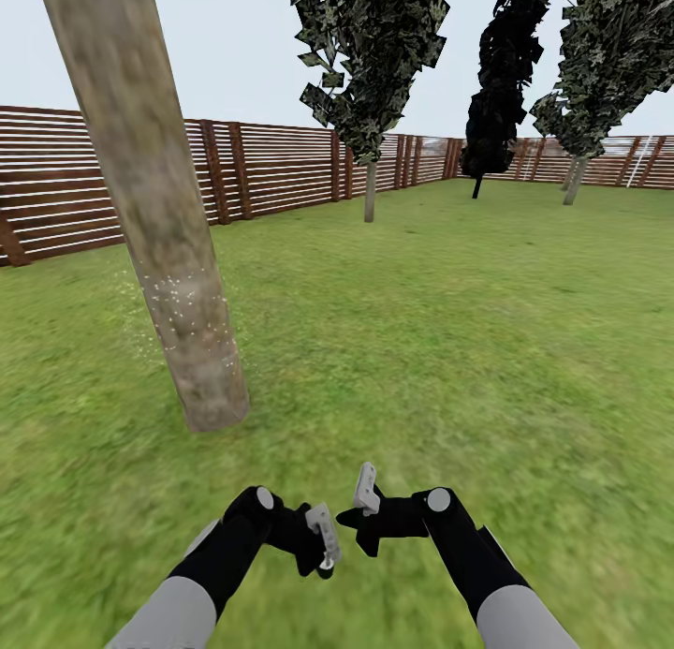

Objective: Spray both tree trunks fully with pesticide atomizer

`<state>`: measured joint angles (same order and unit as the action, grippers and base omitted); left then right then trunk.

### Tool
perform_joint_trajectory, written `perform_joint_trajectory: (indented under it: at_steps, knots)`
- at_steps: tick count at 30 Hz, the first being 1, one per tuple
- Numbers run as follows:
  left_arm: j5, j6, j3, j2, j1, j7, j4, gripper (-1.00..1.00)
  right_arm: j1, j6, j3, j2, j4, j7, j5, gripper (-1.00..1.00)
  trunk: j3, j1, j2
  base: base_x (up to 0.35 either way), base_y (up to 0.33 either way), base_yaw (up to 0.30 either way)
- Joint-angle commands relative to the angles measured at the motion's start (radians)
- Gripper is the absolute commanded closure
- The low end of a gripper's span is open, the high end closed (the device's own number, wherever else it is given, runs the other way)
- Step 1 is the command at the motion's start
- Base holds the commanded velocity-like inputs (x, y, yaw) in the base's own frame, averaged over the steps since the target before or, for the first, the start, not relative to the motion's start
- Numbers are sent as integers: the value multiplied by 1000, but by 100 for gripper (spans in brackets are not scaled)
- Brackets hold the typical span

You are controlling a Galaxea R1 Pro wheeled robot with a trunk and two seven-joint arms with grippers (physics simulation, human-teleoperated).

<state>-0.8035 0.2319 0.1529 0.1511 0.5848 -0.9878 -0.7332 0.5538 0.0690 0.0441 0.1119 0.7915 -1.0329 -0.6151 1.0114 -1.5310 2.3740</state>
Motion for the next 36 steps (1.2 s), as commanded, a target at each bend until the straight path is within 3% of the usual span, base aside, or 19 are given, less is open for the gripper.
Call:
perform_joint_trajectory:
  at_steps: [1,7,13,25,26,27,29,32,33,34,35,36]
  knots:
    - [7,0,0,0,1,0,0,100,0,0,0,0,0,0,0,100,0,0,0,0,0,0]
    - [17,0,1,3,5,-1,-1,100,0,0,0,0,0,0,0,100,0,0,0,0,0,0]
    - [30,3,1,2,19,-49,-1,100,0,0,0,0,0,0,0,100,0,0,0,0,0,0]
    - [20,1,3,-1,19,-45,8,100,0,0,0,-1,0,0,0,100,0,0,0,0,0,0]
    - [9,2,3,-11,18,-44,11,100,0,0,0,-1,0,0,0,100,0,0,0,0,0,0]
    - [-15,3,3,-38,18,-44,12,100,0,0,0,-1,0,0,0,100,0,0,0,0,0,0]
    - [-58,7,2,-101,16,-46,12,100,0,0,0,-1,0,0,0,100,0,0,0,0,0,0]
    - [-75,11,1,-194,15,-42,14,100,0,0,0,-1,-1,0,0,100,0,0,0,0,0,0]
    - [-75,13,-2,-227,17,-40,13,100,0,0,0,-1,-1,0,0,-100,0,0,0,0,0,0]
    - [-75,15,-8,-250,17,-38,12,100,0,0,0,-2,-1,0,0,-100,0,0,0,0,0,0]
    - [-69,15,-50,-286,13,-24,13,100,0,1,0,-3,-2,0,-1,-100,0,0,0,0,0,0]
    - [-65,13,-143,-311,7,20,18,100,0,2,-2,-4,-3,3,-2,-100,0,0,0,0,0,0]
